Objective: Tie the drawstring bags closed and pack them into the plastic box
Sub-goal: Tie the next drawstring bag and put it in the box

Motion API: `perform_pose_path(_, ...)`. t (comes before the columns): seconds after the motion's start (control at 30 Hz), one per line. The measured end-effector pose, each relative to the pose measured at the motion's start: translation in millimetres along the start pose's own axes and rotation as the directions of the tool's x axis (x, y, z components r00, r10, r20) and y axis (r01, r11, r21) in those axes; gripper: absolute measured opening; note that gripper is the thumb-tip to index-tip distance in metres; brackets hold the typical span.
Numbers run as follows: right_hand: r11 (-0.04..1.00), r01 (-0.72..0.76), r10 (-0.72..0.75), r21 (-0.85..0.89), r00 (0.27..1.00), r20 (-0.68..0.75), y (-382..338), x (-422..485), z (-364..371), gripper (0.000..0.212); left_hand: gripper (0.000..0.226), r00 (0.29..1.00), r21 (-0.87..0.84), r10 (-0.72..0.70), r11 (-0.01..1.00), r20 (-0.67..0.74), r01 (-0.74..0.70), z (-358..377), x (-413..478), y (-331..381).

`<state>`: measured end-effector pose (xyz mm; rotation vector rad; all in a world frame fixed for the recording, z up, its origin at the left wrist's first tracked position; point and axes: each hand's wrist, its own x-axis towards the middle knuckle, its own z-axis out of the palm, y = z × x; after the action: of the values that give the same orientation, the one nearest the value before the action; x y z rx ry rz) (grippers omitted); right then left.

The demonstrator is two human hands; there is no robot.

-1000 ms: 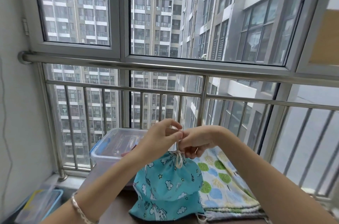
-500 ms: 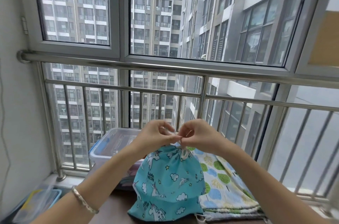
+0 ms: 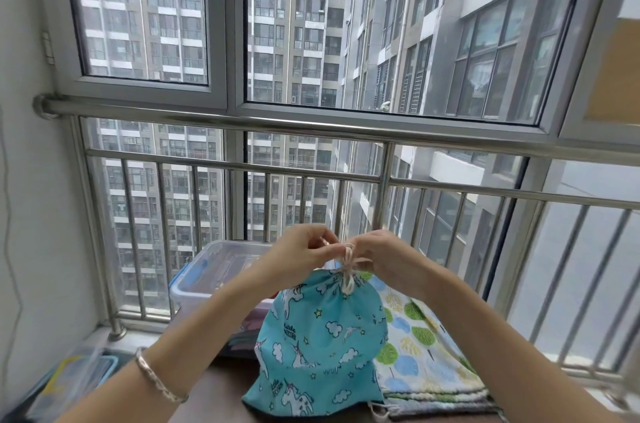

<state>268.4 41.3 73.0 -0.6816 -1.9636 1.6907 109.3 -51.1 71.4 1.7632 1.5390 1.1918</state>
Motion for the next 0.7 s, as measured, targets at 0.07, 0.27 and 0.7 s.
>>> perform_pose_path(0.07,0.994,0.037,-0.039,0.103,0.999,0.020,2,-4,0,0.009,0.014,1.000,-0.047,0.018,0.999,-0.012,-0.018,0,1,0)
perform_pose_path(0.27,0.897,0.332,-0.412,-0.292,0.868,-0.278,6,-15,17,0.026,0.013,0.995,-0.218,-0.091,0.971,0.030,0.095,4,3,-3)
perform_pose_path(0.7,0.937,0.288,-0.326,-0.196,0.924,-0.201,14,-12,-6,0.016,0.017,0.963,-0.299,-0.252,0.915,0.098,0.270,-10,-1,0)
